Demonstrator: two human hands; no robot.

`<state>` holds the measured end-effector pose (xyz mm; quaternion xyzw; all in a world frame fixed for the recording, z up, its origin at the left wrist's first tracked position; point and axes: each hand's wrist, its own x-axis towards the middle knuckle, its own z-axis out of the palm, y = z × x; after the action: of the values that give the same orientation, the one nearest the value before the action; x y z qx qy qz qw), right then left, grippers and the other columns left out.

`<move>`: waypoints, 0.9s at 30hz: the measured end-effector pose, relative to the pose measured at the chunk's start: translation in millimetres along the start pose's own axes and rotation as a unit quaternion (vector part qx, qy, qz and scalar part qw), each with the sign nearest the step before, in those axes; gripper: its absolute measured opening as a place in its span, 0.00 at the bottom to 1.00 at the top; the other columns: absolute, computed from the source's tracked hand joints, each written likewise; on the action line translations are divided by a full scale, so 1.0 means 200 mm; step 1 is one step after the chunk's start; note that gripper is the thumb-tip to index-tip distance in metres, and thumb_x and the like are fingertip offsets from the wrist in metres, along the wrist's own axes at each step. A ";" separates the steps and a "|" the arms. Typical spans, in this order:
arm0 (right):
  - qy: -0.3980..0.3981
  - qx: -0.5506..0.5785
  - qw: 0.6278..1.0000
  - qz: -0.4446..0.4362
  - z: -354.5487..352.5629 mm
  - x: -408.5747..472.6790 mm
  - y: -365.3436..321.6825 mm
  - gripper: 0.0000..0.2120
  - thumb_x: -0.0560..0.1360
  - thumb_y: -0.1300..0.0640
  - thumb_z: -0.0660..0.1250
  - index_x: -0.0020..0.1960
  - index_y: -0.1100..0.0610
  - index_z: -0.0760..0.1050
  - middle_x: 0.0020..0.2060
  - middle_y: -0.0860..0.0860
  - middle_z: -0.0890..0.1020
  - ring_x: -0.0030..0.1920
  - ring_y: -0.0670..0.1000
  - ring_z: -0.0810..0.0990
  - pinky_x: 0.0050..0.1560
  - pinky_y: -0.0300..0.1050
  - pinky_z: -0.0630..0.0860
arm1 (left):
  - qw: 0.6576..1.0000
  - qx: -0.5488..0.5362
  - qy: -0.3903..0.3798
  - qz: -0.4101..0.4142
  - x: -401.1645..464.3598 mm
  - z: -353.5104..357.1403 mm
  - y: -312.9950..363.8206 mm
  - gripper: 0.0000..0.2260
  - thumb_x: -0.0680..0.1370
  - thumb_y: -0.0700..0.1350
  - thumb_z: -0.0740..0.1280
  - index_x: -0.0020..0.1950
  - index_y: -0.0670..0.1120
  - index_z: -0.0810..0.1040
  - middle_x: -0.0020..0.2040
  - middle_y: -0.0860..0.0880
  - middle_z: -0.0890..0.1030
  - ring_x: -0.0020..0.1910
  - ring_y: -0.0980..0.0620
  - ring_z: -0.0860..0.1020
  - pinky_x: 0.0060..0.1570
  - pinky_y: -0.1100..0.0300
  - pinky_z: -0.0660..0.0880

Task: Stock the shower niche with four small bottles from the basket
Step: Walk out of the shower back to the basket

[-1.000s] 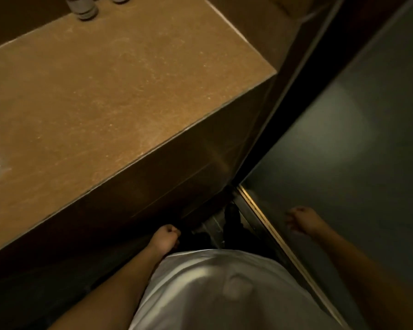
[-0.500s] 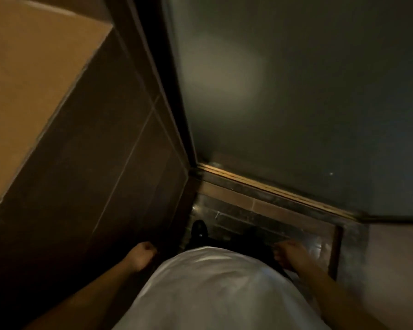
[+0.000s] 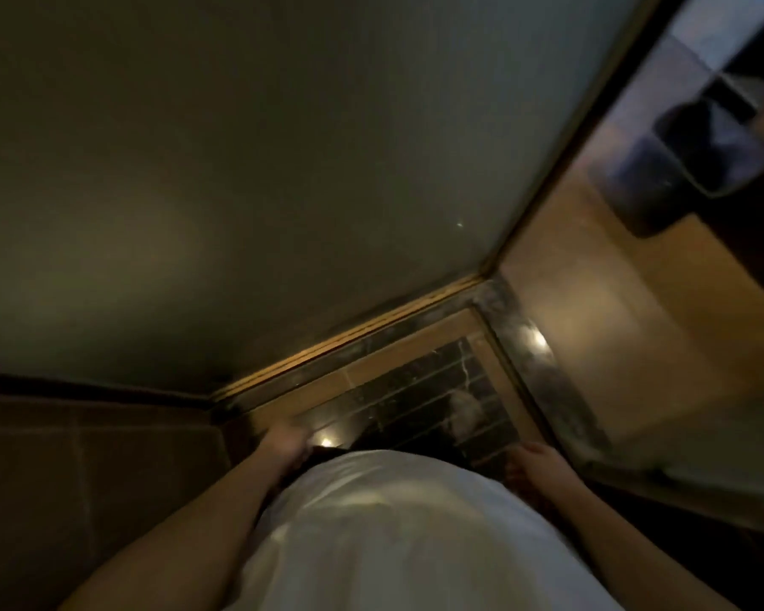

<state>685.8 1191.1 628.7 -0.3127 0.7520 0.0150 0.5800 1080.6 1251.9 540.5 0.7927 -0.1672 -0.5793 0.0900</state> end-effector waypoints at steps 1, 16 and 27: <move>0.020 0.042 0.998 0.036 -0.14 0.02 0.08 0.10 0.81 0.62 0.61 0.55 0.68 0.76 0.33 0.58 0.78 0.30 0.54 0.77 0.31 0.45 0.73 | 0.996 0.057 -0.011 0.062 -0.26 0.13 0.34 0.11 0.81 0.44 0.62 0.41 0.44 0.78 0.34 0.44 0.78 0.32 0.47 0.76 0.34 0.59 0.73; 0.097 0.406 0.889 0.187 -0.47 0.11 0.28 0.13 0.81 0.59 0.61 0.61 0.65 0.75 0.50 0.60 0.81 0.47 0.58 0.80 0.46 0.51 0.77 | 0.848 0.438 -0.252 0.161 -0.42 1.03 1.48 0.10 0.80 0.45 0.64 0.60 0.48 0.80 0.52 0.46 0.82 0.49 0.51 0.81 0.51 0.54 0.80; 0.197 0.490 0.812 0.249 -0.98 0.23 0.00 0.09 0.81 0.58 0.60 0.54 0.62 0.77 0.46 0.59 0.82 0.45 0.58 0.79 0.42 0.49 0.75 | 0.819 0.521 -0.190 0.147 -0.03 1.26 2.53 0.07 0.82 0.44 0.61 0.57 0.45 0.75 0.46 0.44 0.80 0.39 0.50 0.79 0.35 0.61 0.77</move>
<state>509.8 1095.4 652.9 0.2147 0.8100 -0.2735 0.4723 758.2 796.9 636.5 0.5614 -0.5725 -0.5250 -0.2854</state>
